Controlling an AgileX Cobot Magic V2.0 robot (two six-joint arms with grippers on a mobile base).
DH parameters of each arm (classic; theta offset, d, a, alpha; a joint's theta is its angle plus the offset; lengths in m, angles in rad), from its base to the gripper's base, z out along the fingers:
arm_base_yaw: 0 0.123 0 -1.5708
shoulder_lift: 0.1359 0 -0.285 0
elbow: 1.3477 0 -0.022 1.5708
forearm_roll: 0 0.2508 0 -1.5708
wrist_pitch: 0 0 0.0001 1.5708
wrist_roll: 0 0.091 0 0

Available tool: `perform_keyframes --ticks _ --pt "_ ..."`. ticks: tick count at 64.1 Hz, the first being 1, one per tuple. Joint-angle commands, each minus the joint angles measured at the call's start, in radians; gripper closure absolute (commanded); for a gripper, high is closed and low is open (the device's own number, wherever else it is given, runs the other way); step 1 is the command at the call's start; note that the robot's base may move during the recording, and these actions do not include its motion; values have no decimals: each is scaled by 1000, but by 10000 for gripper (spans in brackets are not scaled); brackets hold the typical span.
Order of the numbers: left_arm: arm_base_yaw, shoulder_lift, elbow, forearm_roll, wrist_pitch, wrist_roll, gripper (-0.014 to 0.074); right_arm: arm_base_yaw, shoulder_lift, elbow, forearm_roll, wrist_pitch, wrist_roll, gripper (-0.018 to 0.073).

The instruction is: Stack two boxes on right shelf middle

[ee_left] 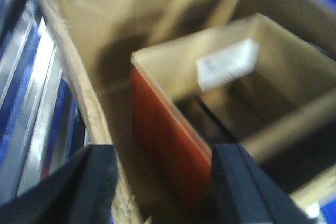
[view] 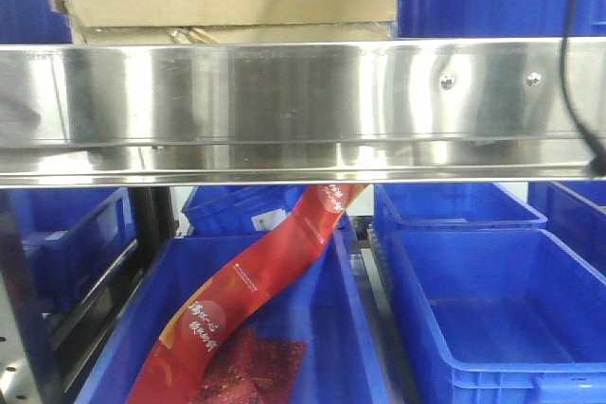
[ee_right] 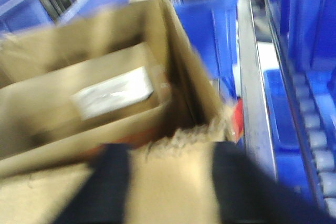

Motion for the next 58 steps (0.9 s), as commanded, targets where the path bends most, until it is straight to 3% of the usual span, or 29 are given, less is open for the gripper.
perform_keyframes --ticks 1,4,6,13,19,34,45,51,58 --pt "-4 -16 -20 -27 27 0 519 0 -25 -9 -17 24 -11 618" --pt "-4 -16 -20 -40 39 10 642 0 -32 -9 -17 53 -43 729" --pt "-4 -16 -20 -53 49 38 706 0 -34 -9 -17 71 -60 722" --pt "-4 -25 -20 -131 55 135 707 -2 -38 -9 -17 114 -153 721" --pt "-4 -45 -18 -167 29 139 707 -18 -57 17 -17 75 -163 721" --pt "-14 -101 -7 -168 -64 142 707 -118 -180 191 1 -75 -163 721" --pt "-92 -107 61 -101 -124 139 707 -162 -305 406 1 -239 -165 721" --pt "-151 -143 142 -9 -200 60 707 -184 -369 513 1 -281 -165 721" --pt "-193 -224 282 0 -295 56 707 -212 -438 611 -3 -346 -165 721"
